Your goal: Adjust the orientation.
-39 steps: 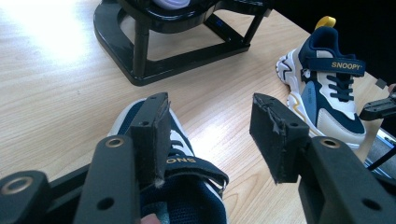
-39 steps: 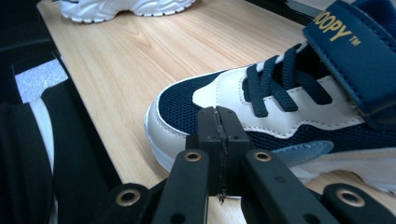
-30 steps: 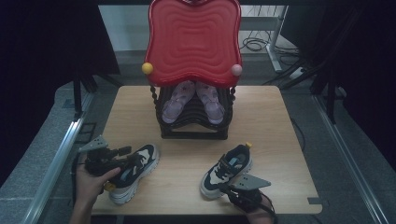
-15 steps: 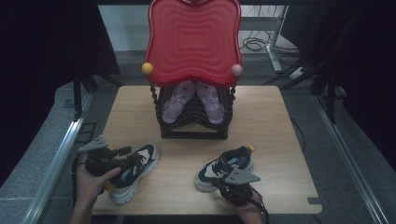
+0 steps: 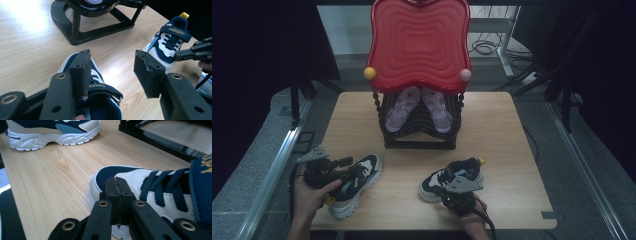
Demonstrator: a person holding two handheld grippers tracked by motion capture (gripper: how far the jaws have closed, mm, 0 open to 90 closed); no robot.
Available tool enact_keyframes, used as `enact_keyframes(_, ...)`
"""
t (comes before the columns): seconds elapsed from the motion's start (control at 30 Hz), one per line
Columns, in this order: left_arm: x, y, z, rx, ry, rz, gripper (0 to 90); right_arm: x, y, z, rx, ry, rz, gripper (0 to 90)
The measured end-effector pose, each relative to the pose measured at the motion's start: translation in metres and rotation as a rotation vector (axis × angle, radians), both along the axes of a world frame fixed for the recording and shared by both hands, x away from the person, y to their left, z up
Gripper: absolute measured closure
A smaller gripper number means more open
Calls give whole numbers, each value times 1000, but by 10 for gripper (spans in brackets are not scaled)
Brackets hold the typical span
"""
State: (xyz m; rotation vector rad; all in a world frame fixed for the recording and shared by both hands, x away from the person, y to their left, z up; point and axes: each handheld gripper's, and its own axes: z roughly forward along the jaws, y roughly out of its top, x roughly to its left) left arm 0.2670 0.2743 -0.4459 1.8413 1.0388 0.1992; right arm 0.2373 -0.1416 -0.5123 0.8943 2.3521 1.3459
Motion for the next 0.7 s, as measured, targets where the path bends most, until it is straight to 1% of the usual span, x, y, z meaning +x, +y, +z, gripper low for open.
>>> enact_keyframes(0.1,0,1,0,-2,0,2,480,2,3,0,-1,2,-4,900)
enact_keyframes(0.17,0,1,0,-2,0,2,480,3,6,0,-8,-6,-8,900)
enact_keyframes(0.2,0,1,0,-2,0,2,480,3,9,0,-22,-17,-14,900)
enact_keyframes(0.4,0,0,-1,2,-1,-5,480,7,16,-2,-27,-11,-13,900)
enact_keyframes(0.47,0,1,0,4,-1,-4,480,5,16,-1,-37,-13,-11,900)
enact_keyframes(0.63,-1,4,0,0,-5,3,481,-2,13,3,-30,-8,9,900)
enact_keyframes(0.67,-1,5,0,-3,-3,8,480,-5,13,2,-29,5,26,900)
enact_keyframes(0.7,-1,5,1,-4,-3,9,480,-5,13,2,-29,5,26,900)
